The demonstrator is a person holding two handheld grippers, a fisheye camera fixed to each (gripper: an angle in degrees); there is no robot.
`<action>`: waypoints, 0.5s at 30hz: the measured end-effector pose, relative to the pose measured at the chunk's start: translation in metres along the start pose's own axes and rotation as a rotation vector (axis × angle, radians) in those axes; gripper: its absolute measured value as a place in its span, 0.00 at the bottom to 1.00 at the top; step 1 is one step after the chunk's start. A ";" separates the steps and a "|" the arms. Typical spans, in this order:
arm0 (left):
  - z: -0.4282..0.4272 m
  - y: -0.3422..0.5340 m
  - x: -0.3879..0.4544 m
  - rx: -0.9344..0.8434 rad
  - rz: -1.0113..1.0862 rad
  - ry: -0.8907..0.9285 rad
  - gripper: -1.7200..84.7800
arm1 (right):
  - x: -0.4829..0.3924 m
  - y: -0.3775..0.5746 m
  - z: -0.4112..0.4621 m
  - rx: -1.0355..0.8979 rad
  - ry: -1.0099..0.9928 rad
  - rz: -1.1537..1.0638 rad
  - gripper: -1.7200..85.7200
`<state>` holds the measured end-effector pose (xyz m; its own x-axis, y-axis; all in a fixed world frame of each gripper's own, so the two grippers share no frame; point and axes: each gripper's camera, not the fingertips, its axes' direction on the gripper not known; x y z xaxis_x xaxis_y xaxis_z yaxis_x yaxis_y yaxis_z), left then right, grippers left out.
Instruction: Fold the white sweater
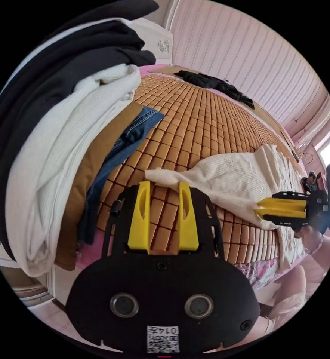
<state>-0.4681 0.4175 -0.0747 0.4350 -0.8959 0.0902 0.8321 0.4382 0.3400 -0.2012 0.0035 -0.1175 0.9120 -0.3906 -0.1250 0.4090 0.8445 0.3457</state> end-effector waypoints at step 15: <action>-0.074 0.014 -0.034 -0.062 0.033 0.032 0.11 | -0.011 0.029 -0.092 0.105 -0.184 0.143 0.07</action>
<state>-0.4460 0.4599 -0.1425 0.4723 -0.8787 0.0696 0.8365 0.4717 0.2788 -0.1970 0.0666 -0.1919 0.9356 -0.3385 0.1004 0.2625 0.8571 0.4432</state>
